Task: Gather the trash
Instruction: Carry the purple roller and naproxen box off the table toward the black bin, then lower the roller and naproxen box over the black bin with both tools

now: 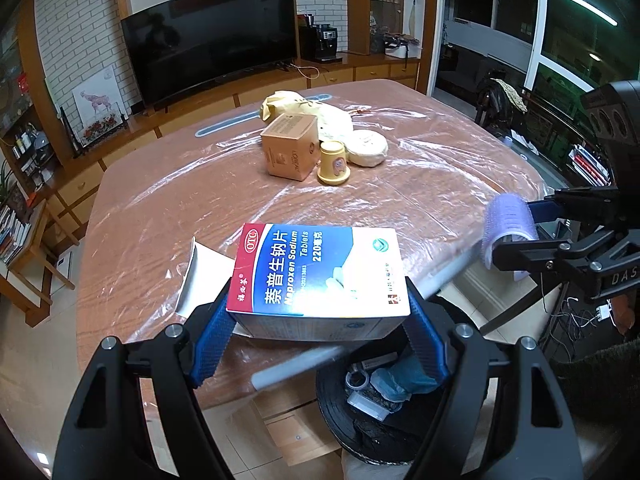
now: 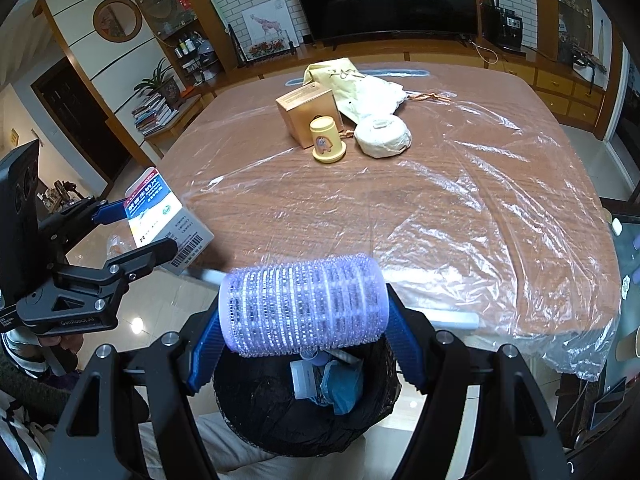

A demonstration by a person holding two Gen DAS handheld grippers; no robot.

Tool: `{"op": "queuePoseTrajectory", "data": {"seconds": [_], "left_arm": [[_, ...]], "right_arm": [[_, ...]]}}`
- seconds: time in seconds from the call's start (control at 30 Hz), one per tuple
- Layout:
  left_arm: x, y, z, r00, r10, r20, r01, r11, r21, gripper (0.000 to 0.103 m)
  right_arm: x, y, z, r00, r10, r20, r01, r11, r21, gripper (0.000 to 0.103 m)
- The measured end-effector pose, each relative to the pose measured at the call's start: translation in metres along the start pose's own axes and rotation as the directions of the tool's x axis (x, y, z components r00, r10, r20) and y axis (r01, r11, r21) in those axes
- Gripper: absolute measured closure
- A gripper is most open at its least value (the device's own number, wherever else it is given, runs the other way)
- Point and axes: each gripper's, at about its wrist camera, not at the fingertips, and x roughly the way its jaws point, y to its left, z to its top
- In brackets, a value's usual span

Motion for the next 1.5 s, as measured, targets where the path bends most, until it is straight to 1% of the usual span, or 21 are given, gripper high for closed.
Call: {"op": "queuePoseTrajectory", "data": {"seconds": [0.43,0.83,1.17,1.5], "left_arm": [[-0.007,-0.025,-0.021,0.998,-0.045,-0.037,0.047,0.997,0.06,0.025],[-0.006,-0.041,-0.038,0.995,-0.059,-0.078,0.067,0.992,0.108,0.025],[-0.003,-0.052,-0.05,0.993,-0.058,-0.101,0.072,0.987,0.146,0.025],[-0.006,-0.065,-0.058,0.989,-0.086,-0.117,0.107,0.978,0.182,0.025]], "right_arm": [[-0.001,0.009,-0.024,0.998,0.032,-0.045,-0.032,0.999,-0.011,0.033],[0.003,0.016,-0.045,0.996,0.022,-0.083,-0.024,0.999,-0.022,0.033],[0.011,0.015,-0.056,0.993,0.02,-0.119,-0.023,1.0,-0.021,0.033],[0.014,0.011,-0.062,0.991,0.015,-0.132,-0.017,1.0,-0.014,0.032]]}}
